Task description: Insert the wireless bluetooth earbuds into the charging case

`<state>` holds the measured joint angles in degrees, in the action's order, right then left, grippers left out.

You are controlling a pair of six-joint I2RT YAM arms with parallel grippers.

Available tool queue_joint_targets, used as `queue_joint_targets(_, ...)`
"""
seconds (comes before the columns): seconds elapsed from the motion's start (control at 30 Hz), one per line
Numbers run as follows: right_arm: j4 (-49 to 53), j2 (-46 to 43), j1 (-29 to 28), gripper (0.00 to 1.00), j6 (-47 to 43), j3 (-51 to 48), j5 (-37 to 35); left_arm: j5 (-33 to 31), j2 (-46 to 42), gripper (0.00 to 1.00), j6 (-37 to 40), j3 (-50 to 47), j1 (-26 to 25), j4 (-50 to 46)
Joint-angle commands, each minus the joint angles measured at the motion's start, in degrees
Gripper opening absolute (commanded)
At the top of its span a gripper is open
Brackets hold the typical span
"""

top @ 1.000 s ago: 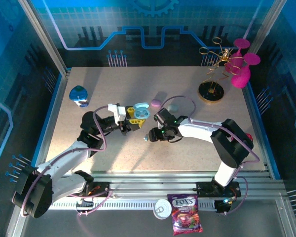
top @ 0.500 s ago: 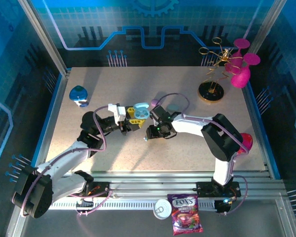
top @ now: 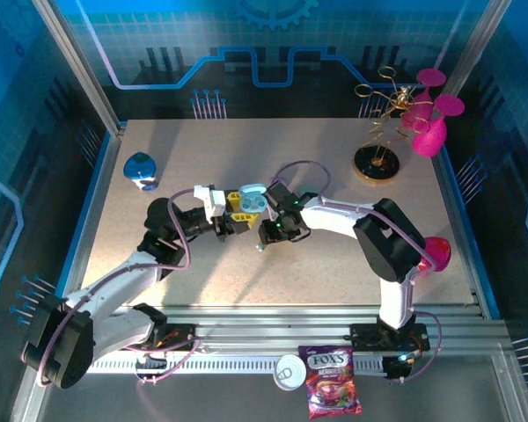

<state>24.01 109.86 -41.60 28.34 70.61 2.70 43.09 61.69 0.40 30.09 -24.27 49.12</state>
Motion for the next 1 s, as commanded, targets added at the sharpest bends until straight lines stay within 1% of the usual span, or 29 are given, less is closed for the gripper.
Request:
queue_joint_targets(0.0,0.6,-0.2,-0.2,0.41,-2.2,1.6,-2.3,-1.0,-1.1,0.29,1.3,0.7,-0.3,0.4)
queue_joint_targets(0.2,2.3,0.0,-0.4,0.39,-3.3,2.3,-3.9,-1.2,-1.1,0.29,1.3,0.8,-0.3,0.5)
queue_joint_targets(0.43,8.3,1.2,-2.7,0.36,-6.4,6.2,-11.2,-2.2,-2.8,0.29,1.0,0.3,-0.3,0.5)
queue_joint_targets(0.5,10.1,1.8,-3.5,0.32,-6.9,7.5,-13.2,-2.7,-3.6,0.29,1.0,0.2,-0.3,0.5)
queue_joint_targets(0.67,14.1,3.7,-5.5,0.30,-7.5,11.0,-16.5,-3.5,-5.8,0.29,1.0,0.0,-0.3,-0.1)
queue_joint_targets(0.83,17.5,5.9,-7.0,0.29,-7.0,13.5,-18.7,-3.6,-7.1,0.29,1.6,-0.1,-0.3,-1.3)
queue_joint_targets(0.97,18.0,6.9,-7.2,0.27,-5.9,13.3,-19.3,-3.7,-6.9,0.29,1.6,-0.2,-0.3,-1.3)
